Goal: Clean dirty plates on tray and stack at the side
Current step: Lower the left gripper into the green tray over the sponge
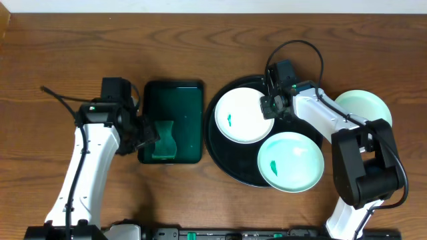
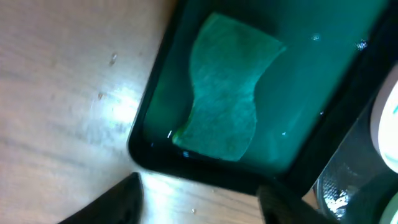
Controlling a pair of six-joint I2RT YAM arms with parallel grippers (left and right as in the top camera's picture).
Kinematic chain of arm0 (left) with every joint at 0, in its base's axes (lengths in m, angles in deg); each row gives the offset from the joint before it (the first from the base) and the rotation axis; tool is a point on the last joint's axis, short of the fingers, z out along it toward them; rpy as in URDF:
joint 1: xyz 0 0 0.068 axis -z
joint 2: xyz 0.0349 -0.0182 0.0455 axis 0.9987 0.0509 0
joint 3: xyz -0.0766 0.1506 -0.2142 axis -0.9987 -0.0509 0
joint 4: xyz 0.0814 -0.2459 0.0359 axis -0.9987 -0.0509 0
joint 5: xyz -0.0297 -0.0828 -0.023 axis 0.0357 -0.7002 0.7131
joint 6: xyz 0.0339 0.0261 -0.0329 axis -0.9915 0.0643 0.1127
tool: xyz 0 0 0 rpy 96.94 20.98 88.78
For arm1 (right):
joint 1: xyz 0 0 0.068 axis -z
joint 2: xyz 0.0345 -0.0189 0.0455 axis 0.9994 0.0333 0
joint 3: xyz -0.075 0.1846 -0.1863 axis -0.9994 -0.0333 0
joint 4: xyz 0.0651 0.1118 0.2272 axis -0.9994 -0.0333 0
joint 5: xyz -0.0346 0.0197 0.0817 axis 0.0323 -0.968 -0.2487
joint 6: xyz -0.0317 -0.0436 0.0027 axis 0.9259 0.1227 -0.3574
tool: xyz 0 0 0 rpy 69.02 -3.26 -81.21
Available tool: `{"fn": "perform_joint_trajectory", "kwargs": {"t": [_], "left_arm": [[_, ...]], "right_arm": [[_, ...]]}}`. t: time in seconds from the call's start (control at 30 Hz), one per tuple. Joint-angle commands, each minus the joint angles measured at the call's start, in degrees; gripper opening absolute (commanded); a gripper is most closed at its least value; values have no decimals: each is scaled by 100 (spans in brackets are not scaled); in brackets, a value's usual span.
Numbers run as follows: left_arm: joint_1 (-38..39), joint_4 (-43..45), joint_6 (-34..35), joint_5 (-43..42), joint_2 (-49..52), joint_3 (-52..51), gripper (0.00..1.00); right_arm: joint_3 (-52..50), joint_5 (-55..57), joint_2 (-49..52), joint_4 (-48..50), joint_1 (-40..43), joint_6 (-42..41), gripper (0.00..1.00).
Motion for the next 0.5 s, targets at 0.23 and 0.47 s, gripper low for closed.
{"fn": "perform_joint_trajectory", "kwargs": {"t": [0.23,0.47], "left_arm": [[61,518,-452,66,861,-50,50],[411,896,-505,44,1670,-50,50]], "right_arm": [[46,122,9,-22,-57,37,1],[46,122,11,2,-57,37,1]]}}
